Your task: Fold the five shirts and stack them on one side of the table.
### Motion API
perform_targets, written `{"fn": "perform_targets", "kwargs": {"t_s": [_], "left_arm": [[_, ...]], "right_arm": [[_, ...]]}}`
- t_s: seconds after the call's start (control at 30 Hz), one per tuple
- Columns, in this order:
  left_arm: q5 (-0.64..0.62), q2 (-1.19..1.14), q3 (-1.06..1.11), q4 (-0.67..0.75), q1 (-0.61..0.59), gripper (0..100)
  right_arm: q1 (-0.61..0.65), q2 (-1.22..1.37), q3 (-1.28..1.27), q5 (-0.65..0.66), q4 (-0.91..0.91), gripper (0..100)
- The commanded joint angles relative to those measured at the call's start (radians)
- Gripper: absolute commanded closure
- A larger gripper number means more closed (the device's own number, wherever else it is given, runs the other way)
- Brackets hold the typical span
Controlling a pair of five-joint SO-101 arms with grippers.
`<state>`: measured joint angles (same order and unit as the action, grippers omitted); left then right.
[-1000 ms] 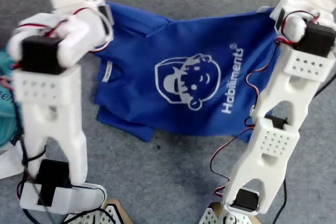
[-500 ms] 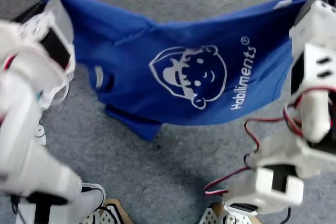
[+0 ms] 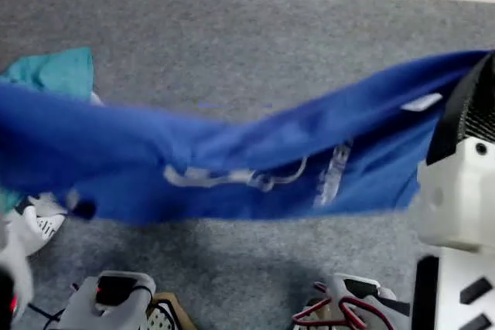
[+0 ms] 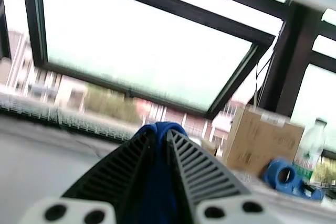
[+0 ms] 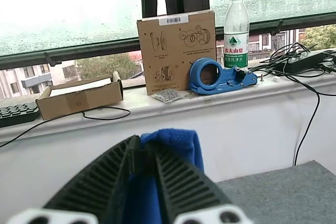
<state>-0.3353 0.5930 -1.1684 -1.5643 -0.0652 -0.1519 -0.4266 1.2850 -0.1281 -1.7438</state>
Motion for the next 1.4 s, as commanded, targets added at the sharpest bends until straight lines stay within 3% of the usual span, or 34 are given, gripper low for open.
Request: {"fn": "perform_targets", "kwargs": {"t_s": [0.0,0.1,0.27,0.57,0.73,0.97,1.13,1.37], "left_arm": [[-0.005,-0.005,0.004,0.068,-0.013,95],[-0.005,-0.007,0.077,0.115,-0.013,95],[-0.005,-0.007,0.394,0.278,-0.013,95],[-0.003,-0.01,1.191,0.957,-0.036,95],[0.0,-0.101,1.389,1.204,-0.039,95],[-0.003,-0.369,1.27,1.272,-0.041,95],[-0.005,-0.51,1.216,1.266,-0.061,95],[-0.005,-0.433,1.299,1.014,-0.054,95]], "right_arm": [[0.008,-0.007,-0.012,0.011,0.064,99.2],[0.008,0.027,-0.038,0.009,0.091,99.2],[0.008,0.151,-0.199,0.006,0.136,99.2],[0.004,0.433,-0.44,0.003,0.4,99.2],[0.004,0.601,-0.51,0.003,0.538,99.2],[0.007,0.806,-0.515,0.002,0.722,99.2],[0.01,0.842,-0.522,0.002,0.75,99.2],[0.028,0.837,-0.513,0.002,0.567,99.2]]}}
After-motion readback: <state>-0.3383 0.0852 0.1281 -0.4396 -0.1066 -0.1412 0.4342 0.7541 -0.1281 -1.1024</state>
